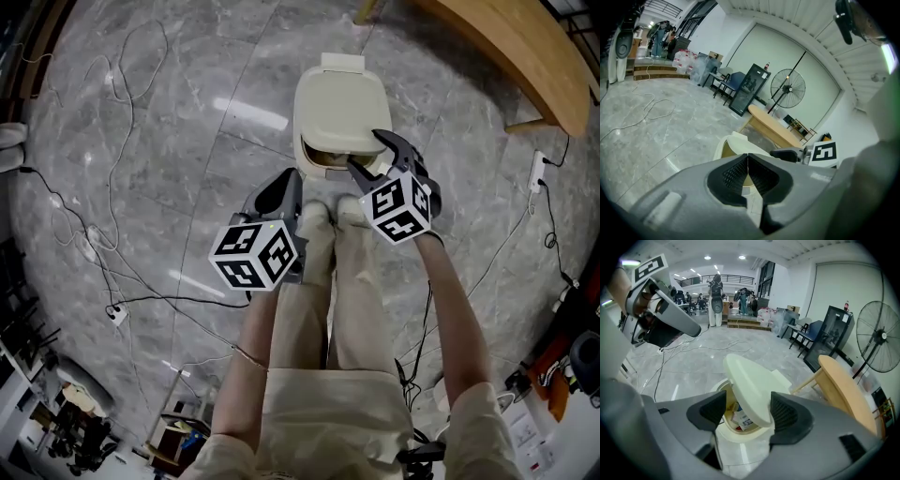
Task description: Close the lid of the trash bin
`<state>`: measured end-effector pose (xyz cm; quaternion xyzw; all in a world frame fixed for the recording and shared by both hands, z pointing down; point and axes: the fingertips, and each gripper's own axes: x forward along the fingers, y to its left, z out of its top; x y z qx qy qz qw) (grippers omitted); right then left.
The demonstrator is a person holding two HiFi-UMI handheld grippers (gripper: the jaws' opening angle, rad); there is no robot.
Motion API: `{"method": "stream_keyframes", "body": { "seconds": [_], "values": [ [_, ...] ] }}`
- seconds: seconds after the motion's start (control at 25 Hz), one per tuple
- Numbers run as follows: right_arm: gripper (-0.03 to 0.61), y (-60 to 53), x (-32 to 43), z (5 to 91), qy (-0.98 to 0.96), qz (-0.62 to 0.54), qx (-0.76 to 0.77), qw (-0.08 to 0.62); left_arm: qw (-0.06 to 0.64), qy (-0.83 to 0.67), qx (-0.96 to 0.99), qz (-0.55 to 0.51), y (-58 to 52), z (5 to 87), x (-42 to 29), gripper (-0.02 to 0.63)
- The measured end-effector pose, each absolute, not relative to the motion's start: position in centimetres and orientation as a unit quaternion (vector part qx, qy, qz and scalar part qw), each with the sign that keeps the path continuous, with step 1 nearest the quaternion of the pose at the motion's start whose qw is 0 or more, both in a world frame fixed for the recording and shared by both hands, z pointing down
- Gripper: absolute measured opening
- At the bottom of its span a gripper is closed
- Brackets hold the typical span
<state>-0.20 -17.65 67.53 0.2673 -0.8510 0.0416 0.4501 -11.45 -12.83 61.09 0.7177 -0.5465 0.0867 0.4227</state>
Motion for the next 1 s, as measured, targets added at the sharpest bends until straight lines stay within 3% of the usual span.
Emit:
{"method": "stream_keyframes", "body": {
  "seconds": [0.72, 1.0],
  "values": [
    [0.295, -14.5, -0.2, 72.6, -0.859, 0.070, 0.236, 0.450, 0.433, -0.538, 0.714, 0.114, -10.5, 65.5, -8.7, 0.023],
    [0.294, -14.2, -0.9, 73.5, -0.870, 0.109, 0.250, 0.410, 0.431, -0.539, 0.714, 0.117, -10.5, 66.9, -8.8, 0.023]
  ]
}}
